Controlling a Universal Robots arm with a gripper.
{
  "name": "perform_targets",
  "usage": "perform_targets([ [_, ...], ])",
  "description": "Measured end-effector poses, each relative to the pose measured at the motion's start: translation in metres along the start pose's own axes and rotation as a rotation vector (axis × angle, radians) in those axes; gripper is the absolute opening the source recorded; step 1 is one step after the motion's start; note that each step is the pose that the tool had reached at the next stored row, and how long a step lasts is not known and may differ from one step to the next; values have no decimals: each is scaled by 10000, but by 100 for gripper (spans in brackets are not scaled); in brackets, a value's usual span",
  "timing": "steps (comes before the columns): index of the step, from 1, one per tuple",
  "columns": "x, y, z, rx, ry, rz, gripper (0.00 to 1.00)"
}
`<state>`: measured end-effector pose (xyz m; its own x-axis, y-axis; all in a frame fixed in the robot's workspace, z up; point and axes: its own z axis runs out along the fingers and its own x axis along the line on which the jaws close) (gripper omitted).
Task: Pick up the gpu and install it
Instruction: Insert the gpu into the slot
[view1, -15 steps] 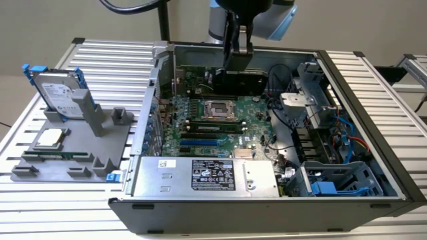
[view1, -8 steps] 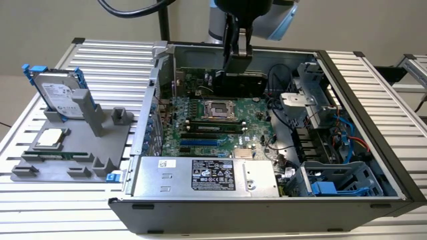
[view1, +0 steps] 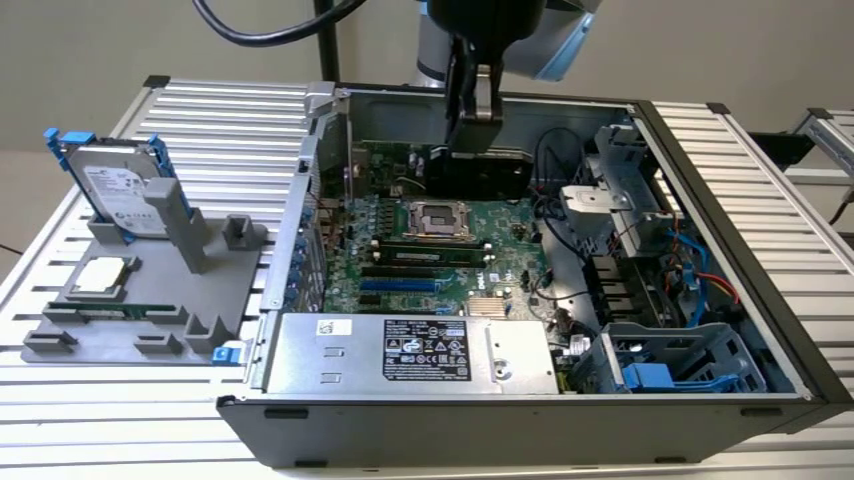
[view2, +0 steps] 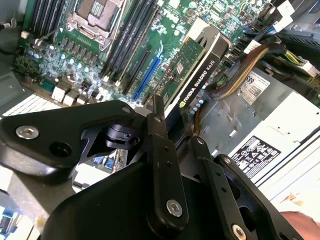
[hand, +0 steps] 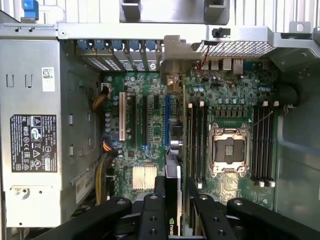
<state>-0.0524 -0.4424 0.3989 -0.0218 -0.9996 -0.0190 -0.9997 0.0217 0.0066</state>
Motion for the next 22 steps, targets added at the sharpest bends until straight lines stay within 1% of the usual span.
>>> perform_targets([
  [10,-2,0,62,2,83,6,0],
  [15,-8,0,88,7,102,281,0],
  [22,-17,0,120,10,179,310,0],
])
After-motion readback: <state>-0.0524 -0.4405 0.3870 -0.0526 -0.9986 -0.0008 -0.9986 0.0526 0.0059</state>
